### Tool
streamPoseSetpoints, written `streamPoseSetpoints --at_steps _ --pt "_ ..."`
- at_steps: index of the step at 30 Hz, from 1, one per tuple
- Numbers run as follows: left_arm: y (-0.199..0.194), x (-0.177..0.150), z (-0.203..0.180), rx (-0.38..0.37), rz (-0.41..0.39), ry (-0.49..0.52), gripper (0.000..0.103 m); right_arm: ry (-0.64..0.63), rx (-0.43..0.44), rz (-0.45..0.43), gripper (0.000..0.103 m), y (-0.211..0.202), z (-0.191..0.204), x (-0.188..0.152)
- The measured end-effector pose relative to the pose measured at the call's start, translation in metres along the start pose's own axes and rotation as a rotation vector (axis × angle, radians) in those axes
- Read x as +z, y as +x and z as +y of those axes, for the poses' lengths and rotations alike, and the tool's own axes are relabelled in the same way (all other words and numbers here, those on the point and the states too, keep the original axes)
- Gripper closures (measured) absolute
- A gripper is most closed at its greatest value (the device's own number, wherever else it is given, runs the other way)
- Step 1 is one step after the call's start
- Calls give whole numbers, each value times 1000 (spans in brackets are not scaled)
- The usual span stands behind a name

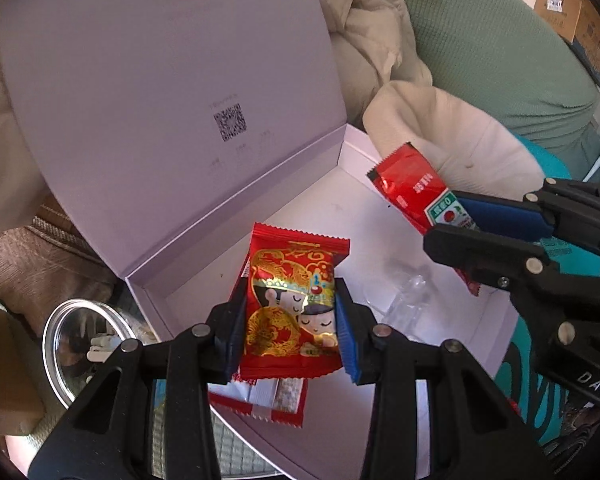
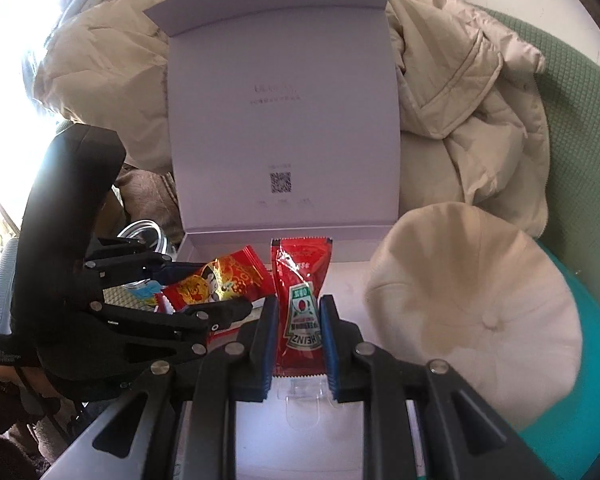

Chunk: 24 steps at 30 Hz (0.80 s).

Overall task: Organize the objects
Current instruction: 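Lower both packets into the white box and open both grippers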

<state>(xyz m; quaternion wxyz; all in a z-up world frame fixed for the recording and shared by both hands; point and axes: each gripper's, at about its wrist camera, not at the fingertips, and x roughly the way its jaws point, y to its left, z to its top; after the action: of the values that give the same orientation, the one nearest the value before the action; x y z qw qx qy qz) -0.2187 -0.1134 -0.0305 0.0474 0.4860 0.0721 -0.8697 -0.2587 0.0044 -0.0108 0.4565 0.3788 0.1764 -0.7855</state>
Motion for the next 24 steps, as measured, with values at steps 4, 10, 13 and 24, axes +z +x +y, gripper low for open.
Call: streamPoseSetpoints --at_steps 4,10,13,24 --pt "10 -2 -1 -3 19 8 66 10 6 19 83 10 -4 -1" --pt "23 0 -9 -8 43 43 66 36 -2 46 83 23 -12 -7" --pt "30 -1 -12 -15 60 50 66 40 -4 64 83 29 -14 -10" --pt "30 -3 -12 -25 53 34 66 58 -21 108 83 39 -19 -16"
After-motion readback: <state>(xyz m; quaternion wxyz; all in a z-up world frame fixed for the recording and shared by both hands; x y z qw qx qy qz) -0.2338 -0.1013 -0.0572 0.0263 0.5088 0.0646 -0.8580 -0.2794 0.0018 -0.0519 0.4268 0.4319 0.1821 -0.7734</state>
